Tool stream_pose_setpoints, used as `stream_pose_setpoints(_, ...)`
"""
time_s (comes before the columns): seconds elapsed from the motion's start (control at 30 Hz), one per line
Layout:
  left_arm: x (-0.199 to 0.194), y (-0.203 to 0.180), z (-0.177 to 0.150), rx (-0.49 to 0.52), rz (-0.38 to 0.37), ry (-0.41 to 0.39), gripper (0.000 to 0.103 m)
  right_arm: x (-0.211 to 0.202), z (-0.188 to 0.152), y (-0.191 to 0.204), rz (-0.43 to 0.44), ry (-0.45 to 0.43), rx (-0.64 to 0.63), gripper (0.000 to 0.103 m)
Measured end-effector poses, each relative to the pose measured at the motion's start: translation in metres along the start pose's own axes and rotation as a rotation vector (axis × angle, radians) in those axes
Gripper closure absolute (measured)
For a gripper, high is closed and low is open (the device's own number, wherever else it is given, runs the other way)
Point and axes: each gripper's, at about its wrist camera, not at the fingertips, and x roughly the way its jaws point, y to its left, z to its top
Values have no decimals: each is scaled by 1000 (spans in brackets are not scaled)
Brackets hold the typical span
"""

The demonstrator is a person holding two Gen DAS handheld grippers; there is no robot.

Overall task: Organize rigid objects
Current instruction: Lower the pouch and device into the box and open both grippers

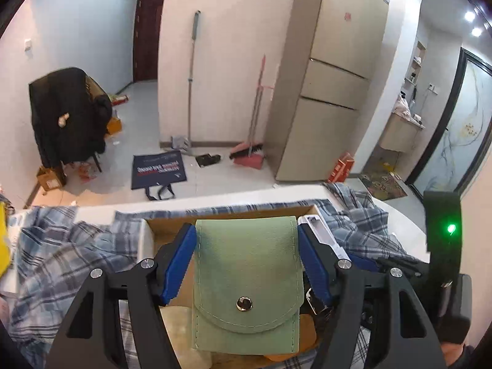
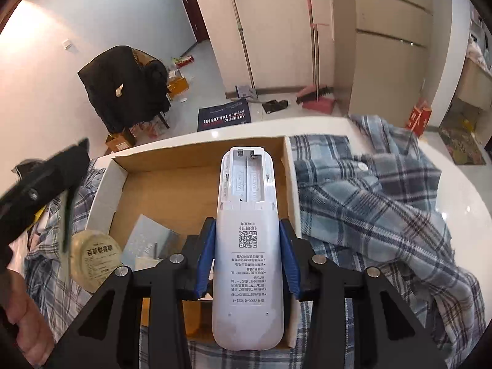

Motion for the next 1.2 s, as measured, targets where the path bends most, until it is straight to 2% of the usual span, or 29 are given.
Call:
stream_pose_setpoints(0.17,19,0,-8,8,41,31,34,7,-3,-7,34,36,1,64)
stream_pose_setpoints(0.3,26,0,-12,12,46,42,34,9,-7,-1,2,28,-45,63)
stream_pose_setpoints(0.4,33,-2,-15,19,60,55,34,9,-6,-6,40,29,-12,62)
stream_pose_setpoints(0.43,35,-3,-15,21,63,59,34,9,-5,-8,54,29,-4,60)
stream_pose_setpoints(0.5,39,-3,-18,27,63,68,34,8,-6,-8,87,28,-7,46)
stream_pose_setpoints(0.57,45,-1,-21,27,50,80,34,5,-7,-2,101,25,-45,42)
stream_pose_setpoints(0.73,52,12,-22,-40,19,105,34,-3,-10,8,39,-10,-68,38)
stream_pose_setpoints(0.93,53,20,-22,-92,-3,117,34,-24,-5,15,-43,-102,-118,34)
stream_pose_setpoints(1.13,56,23,-23,-112,-6,131,34,-41,6,-2,-93,-162,-63,34)
stream_pose_setpoints(1.2,56,21,-22,-99,18,129,33,-44,8,-9,-115,-174,-45,34)
